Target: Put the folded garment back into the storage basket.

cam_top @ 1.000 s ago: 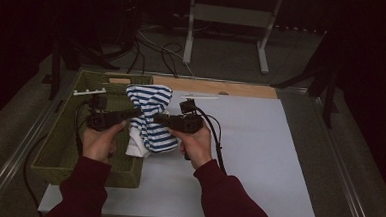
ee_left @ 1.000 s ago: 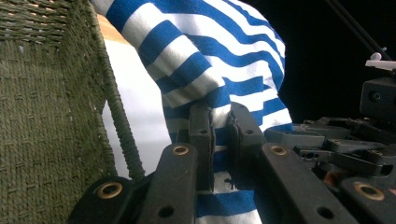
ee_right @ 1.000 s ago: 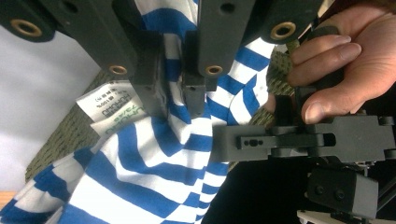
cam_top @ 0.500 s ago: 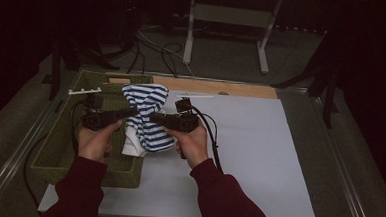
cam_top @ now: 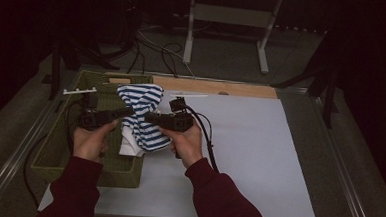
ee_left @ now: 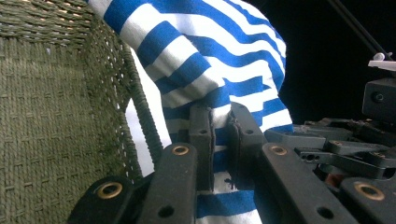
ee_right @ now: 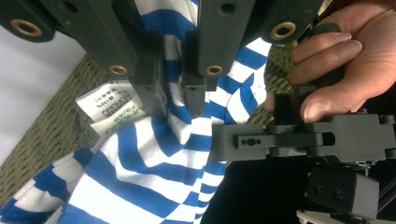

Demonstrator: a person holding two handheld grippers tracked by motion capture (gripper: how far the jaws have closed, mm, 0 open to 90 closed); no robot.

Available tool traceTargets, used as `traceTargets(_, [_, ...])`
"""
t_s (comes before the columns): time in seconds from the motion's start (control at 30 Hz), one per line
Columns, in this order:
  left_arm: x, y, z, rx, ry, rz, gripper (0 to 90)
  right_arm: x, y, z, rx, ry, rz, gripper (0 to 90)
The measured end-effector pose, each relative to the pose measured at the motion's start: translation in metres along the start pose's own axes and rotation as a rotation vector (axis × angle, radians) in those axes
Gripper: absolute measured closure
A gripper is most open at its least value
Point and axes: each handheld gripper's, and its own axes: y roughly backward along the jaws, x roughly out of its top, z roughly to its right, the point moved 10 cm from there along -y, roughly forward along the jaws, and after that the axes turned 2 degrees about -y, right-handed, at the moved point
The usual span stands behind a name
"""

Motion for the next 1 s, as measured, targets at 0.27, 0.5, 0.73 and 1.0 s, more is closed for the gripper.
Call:
traceTargets(0.27, [0.001,0.002,-0.003,0.005,0.002,0.003,82.0,0.001,-0.004,-0.003,0.000,0.003,-0.002,82.1])
traceTargets(0.5, [0.002,0.006,-0.007,0.012,0.006,0.005,82.0,0.002,-0.009,-0.007,0.004,0.003,-0.003,82.0])
traceTargets(0.73, [0.003,0.010,-0.009,0.015,0.012,0.014,82.0,0.002,-0.013,-0.011,0.009,0.006,-0.006,82.0])
traceTargets(1.0, [0.005,0.015,-0.013,0.021,0.019,0.024,82.0,0.003,-0.018,-0.016,0.011,0.012,-0.011,82.0])
